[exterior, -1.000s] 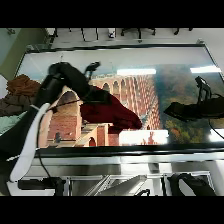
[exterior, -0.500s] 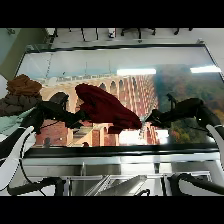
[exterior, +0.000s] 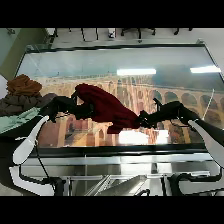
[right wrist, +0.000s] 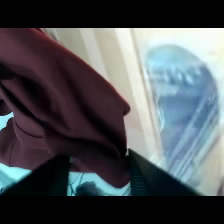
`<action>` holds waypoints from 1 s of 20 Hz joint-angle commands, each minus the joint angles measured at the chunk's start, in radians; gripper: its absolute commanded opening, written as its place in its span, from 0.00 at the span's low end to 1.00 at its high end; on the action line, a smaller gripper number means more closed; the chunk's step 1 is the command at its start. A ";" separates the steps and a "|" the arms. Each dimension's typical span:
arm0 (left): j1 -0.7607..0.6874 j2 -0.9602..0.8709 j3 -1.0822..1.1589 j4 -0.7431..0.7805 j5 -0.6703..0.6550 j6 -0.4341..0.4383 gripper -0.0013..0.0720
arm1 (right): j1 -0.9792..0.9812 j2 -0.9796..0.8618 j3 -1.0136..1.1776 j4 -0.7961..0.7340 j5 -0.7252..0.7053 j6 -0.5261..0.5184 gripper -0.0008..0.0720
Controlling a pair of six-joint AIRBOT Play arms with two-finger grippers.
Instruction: Fold the shirts.
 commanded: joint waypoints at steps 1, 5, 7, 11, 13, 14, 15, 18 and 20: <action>-0.006 -0.023 0.076 0.002 0.014 0.007 0.04 | 0.009 -0.019 0.031 0.006 0.040 -0.044 0.05; -0.014 -0.015 0.198 0.001 0.126 0.010 0.04 | 0.018 -0.003 0.126 0.042 -0.002 -0.084 0.04; -0.025 0.043 0.280 0.001 0.150 0.010 0.04 | 0.016 0.050 0.220 0.054 -0.078 -0.096 0.04; -0.025 0.294 0.546 -0.001 0.159 -0.011 0.04 | -0.013 0.296 0.540 0.058 -0.151 -0.118 0.04; -0.044 0.420 0.737 0.002 0.166 -0.021 0.04 | -0.011 0.429 0.725 0.057 -0.150 -0.156 0.04; -0.064 0.468 0.845 0.003 0.161 -0.021 0.04 | -0.011 0.490 0.806 0.055 -0.150 -0.180 0.04; -0.088 0.505 0.945 0.008 0.156 -0.025 0.04 | -0.011 0.553 0.881 0.048 -0.150 -0.198 0.04; -0.209 0.648 1.051 0.134 0.055 -0.058 0.04 | -0.011 0.717 0.992 -0.010 -0.150 -0.202 0.04; -0.311 0.768 0.943 0.268 -0.068 -0.065 0.04 | -0.011 0.798 0.997 -0.030 -0.147 -0.226 0.04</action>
